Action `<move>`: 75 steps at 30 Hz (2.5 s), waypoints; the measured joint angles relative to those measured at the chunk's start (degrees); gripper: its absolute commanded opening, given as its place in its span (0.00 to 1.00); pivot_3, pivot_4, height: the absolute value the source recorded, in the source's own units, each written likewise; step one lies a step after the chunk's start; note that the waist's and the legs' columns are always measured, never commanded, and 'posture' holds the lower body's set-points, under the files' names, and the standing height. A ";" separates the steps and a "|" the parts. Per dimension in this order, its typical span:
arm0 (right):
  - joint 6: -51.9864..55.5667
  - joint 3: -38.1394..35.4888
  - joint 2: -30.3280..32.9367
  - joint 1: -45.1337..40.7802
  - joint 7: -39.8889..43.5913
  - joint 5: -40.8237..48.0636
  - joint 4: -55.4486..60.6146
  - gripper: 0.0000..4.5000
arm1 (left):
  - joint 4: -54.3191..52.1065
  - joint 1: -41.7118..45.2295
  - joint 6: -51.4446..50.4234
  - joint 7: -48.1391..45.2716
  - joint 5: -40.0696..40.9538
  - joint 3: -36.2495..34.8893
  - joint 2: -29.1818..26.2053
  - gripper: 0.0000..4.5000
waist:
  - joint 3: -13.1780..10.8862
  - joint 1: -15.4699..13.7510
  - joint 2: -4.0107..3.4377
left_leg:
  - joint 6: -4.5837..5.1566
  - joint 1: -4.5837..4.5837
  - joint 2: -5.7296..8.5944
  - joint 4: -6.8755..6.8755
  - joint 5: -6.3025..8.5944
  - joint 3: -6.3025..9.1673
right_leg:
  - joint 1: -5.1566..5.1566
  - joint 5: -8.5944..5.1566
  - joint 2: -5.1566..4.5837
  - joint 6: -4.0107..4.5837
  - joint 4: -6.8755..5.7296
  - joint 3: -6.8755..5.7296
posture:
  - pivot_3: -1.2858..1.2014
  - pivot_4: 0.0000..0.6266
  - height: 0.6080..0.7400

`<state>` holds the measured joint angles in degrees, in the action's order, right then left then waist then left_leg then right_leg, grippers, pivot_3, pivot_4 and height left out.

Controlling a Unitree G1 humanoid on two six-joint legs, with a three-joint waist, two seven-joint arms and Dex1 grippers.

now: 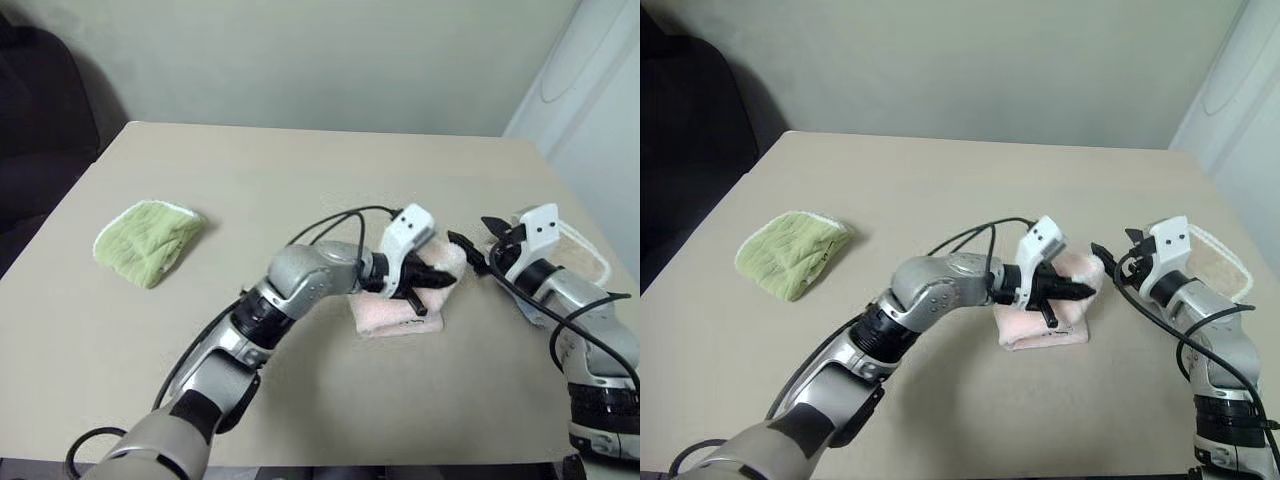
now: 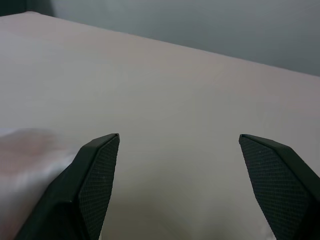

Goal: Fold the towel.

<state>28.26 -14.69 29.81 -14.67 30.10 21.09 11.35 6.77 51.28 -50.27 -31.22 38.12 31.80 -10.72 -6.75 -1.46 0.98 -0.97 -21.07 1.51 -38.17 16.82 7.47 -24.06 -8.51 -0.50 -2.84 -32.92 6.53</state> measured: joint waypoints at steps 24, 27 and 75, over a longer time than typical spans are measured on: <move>1.39 -0.24 0.07 -0.22 -1.47 0.69 2.44 0.90 | 1.67 -5.08 -0.21 -11.16 -10.41 -9.05 5.07 1.00 | -0.01 -0.36 -0.03 | 0.39 -0.07 -0.03 -0.02 -0.20 -0.02 | 0.00 0.09 -0.03 -0.40 0.02 0.00 | 0.52 0.24 1.00; 2.02 -0.24 0.38 -0.12 -1.14 1.29 2.57 0.90 | -0.79 -5.30 1.42 -12.58 -10.82 -11.86 1.11 1.00 | -0.01 -0.36 -0.03 | 0.39 -0.06 -0.05 -0.01 -0.20 -0.02 | 0.00 0.09 0.00 -0.40 0.02 0.00 | 0.52 0.24 1.00; 5.64 6.44 -0.49 12.20 0.29 6.22 13.61 0.04 | -6.76 -17.77 2.47 -14.08 -1.51 -37.85 -6.66 0.04 | 0.30 -0.21 0.01 | 0.01 -0.76 0.47 -0.09 -0.21 0.07 | -0.54 0.37 -0.69 -0.52 0.01 -0.11 | 0.52 0.24 1.00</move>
<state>33.90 -8.25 29.32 -2.46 30.39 27.31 24.95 0.00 33.50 -47.80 -45.30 36.60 -6.04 -17.38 -6.45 -1.67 0.98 -0.96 -21.83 1.98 -38.26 16.61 7.54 -24.59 -8.14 -1.19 -3.35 -32.91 6.42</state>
